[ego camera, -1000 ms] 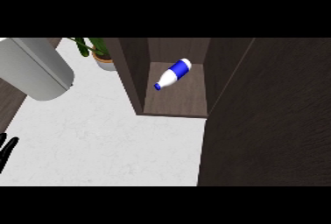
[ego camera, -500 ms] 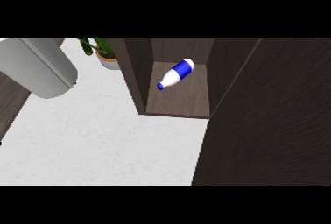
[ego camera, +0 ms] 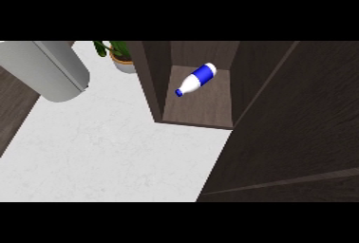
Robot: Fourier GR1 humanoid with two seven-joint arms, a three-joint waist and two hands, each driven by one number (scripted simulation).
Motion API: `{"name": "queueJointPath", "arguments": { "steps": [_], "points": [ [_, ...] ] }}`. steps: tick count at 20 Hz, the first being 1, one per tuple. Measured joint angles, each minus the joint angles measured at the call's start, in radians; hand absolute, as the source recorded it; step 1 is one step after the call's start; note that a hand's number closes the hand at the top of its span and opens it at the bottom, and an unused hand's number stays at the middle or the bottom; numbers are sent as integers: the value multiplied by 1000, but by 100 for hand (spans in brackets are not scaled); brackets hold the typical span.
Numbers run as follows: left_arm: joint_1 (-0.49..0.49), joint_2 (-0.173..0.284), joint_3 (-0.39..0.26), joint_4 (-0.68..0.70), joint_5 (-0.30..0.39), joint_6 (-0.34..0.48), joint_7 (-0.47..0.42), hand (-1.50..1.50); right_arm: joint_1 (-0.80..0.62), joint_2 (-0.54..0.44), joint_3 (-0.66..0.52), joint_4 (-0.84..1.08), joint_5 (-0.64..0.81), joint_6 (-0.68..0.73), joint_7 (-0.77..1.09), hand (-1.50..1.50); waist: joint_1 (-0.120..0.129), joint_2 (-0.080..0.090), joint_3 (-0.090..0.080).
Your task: Pick up the bottled water, place it into the cabinet and close the cabinet
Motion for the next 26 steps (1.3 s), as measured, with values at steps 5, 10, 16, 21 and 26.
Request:
{"name": "queueJointPath", "arguments": {
  "steps": [5,10,16,21,26],
  "points": [
    [18,15,36,13,20,-50,-8,-150,-172,120,52,88,38,-99,93,150,25,10,4],
    [37,25,80,51,42,-115,-23,-150,-406,240,140,223,-23,-202,198,150,35,21,9],
    [95,26,151,97,64,-208,-42,-150,-719,280,118,428,-204,-243,195,150,14,26,15],
    [165,-10,212,119,57,-264,-59,-150,-851,290,33,617,-335,-242,198,150,-19,27,18],
    [214,-52,269,114,56,-297,-40,-150,-847,291,-23,752,-394,-183,181,150,-48,27,20]
  ]
}}
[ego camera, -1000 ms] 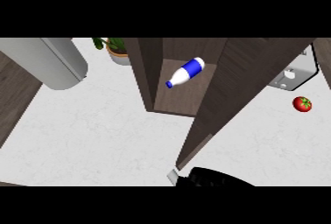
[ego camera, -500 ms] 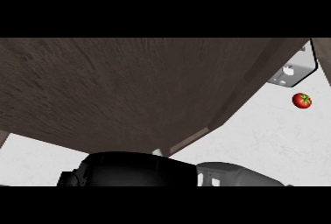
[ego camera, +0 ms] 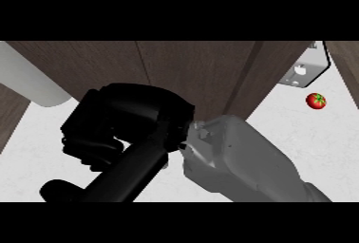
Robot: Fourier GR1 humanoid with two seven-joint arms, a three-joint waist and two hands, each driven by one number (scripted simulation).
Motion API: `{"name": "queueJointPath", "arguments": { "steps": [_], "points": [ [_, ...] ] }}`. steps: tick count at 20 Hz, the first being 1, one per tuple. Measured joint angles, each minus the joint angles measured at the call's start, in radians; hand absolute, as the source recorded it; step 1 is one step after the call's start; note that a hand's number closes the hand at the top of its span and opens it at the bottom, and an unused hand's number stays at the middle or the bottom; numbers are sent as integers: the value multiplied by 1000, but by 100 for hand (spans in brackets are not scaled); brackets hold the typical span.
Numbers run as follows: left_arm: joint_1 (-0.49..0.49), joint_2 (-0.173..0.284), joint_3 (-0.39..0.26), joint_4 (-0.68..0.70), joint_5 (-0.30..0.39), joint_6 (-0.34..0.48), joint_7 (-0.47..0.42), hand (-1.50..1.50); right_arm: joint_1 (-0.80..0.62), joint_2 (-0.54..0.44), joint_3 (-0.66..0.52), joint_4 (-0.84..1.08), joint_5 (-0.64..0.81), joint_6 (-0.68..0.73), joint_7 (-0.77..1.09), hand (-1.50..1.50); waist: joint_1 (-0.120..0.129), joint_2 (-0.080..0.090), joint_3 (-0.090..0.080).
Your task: Pick up the bottled water, place it into the cabinet and close the cabinet
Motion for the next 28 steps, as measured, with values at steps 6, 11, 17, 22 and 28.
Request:
{"name": "queueJointPath", "arguments": {
  "steps": [6,11,17,22,28],
  "points": [
    [16,-51,57,19,-13,-42,34,-150,40,-22,-65,132,-3,103,-41,150,-18,0,1],
    [9,-82,86,24,-19,-67,73,-150,46,-62,-148,251,22,184,-85,150,-23,2,1],
    [-10,-111,114,20,-17,-95,120,-150,23,-67,-184,354,117,282,-197,150,-20,-1,-4],
    [-19,-137,133,30,-19,-124,149,-150,-6,-53,-192,412,202,313,-275,-150,-21,-5,0],
    [-47,-161,128,12,-40,-113,169,-150,-45,-36,-196,449,258,315,-313,-150,-15,1,-5]
  ]
}}
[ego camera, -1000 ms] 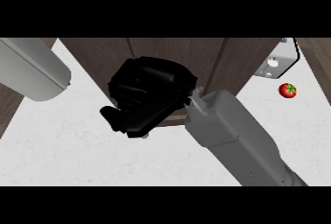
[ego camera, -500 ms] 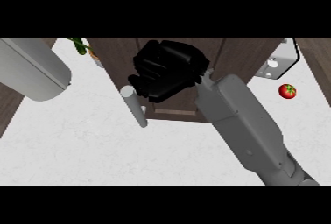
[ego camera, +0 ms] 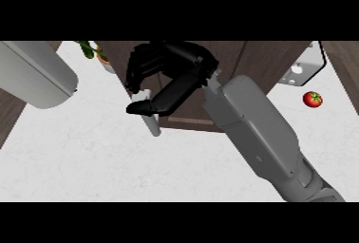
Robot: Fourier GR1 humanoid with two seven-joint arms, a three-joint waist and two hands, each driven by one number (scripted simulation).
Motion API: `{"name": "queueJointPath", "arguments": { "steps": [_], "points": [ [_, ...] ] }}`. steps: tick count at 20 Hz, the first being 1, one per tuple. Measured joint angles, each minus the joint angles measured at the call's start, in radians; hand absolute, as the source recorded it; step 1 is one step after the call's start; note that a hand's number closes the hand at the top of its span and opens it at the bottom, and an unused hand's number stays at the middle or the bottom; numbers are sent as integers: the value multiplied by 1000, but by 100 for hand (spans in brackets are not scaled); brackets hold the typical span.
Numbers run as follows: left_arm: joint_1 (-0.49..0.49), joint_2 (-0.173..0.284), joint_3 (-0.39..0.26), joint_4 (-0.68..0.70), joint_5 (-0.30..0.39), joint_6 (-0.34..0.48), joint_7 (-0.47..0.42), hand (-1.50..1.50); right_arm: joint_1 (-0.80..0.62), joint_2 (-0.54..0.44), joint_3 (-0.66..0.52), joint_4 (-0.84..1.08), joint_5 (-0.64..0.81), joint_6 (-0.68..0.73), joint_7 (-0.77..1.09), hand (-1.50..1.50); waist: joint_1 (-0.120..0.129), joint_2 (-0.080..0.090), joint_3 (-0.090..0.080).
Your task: Pick up the bottled water, place it into the cabinet and close the cabinet
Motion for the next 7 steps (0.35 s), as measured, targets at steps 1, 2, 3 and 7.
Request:
{"name": "queueJointPath", "arguments": {
  "steps": [1,2,3,7],
  "points": [
    [-2,1,1,-4,-1,0,4,-150,-6,0,-1,4,6,-1,-1,-150,1,2,0],
    [-5,0,1,-9,-1,1,6,-150,-9,1,-1,7,16,-7,-10,-150,3,2,0],
    [-6,-4,-1,-7,-8,-5,5,-150,-12,4,-1,8,23,-18,-10,-150,4,2,0],
    [-20,-15,-16,-16,-26,-6,13,-150,-28,8,-5,18,34,-30,-12,-150,6,5,-2]
  ]
}}
